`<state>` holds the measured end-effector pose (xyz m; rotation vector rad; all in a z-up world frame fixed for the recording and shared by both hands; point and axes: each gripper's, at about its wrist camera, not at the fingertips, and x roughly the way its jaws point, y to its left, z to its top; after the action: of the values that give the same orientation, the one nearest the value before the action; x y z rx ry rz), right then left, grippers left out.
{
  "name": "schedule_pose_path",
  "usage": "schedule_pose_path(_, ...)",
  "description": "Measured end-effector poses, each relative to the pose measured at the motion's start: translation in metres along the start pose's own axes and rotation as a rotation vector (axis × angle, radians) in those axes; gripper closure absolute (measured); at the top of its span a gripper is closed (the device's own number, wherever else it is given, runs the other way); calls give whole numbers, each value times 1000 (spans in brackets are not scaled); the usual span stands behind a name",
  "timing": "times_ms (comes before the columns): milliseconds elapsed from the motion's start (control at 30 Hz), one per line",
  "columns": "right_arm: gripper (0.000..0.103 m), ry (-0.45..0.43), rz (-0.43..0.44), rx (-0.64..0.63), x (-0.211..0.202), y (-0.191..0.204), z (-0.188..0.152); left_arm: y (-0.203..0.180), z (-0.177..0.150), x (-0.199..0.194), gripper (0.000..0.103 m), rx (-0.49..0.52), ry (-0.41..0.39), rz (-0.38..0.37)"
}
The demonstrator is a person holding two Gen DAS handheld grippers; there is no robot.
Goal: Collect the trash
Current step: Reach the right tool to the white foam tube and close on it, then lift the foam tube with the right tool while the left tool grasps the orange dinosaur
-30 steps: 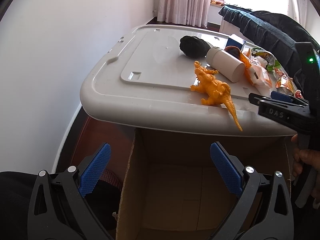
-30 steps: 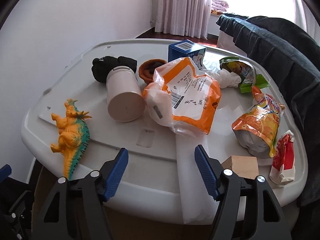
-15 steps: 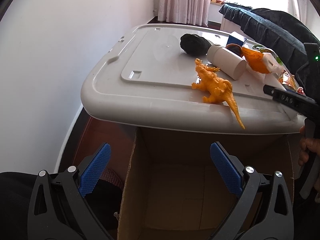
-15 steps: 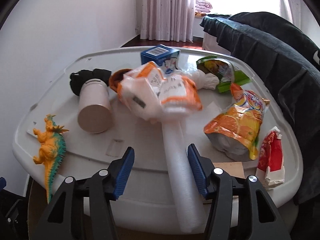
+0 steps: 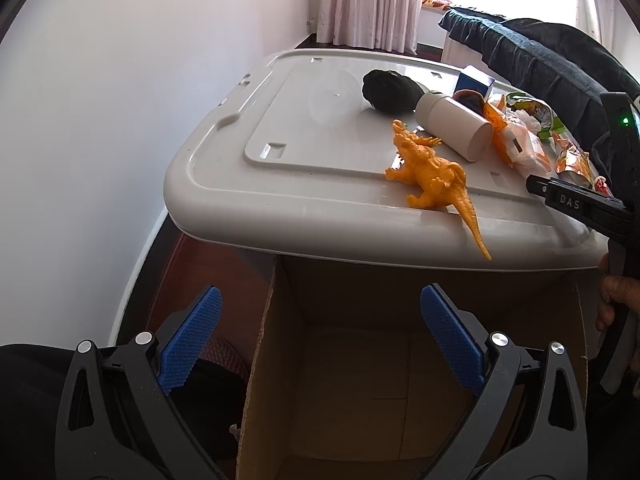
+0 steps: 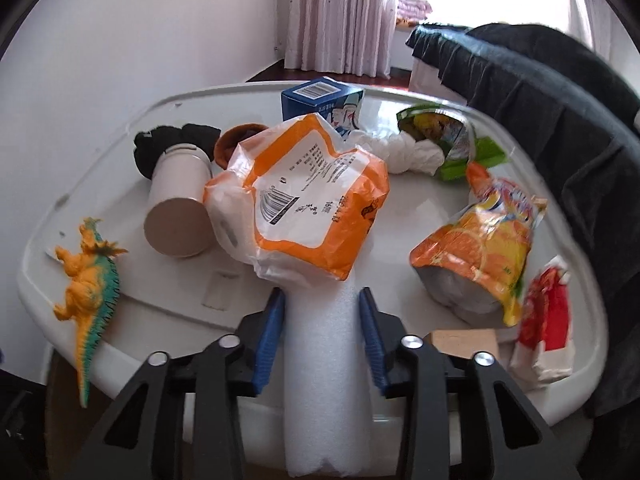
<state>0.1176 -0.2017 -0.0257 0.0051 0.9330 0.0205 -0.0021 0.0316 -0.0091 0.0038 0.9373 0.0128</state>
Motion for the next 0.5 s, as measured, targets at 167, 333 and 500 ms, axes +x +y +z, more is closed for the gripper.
schedule_pose_path(167, 73, 17, 19, 34, -7, -6, -5, -2, 1, 0, 6, 10, -2, 5)
schedule_pose_path(333, 68, 49, 18, 12, -12, -3, -11, -6, 0, 1, 6, 29, -7, 15)
schedule_pose_path(500, 76, 87, 30, 16, -12, -2, -14, -8, 0, 2, 6, 30, -5, 16)
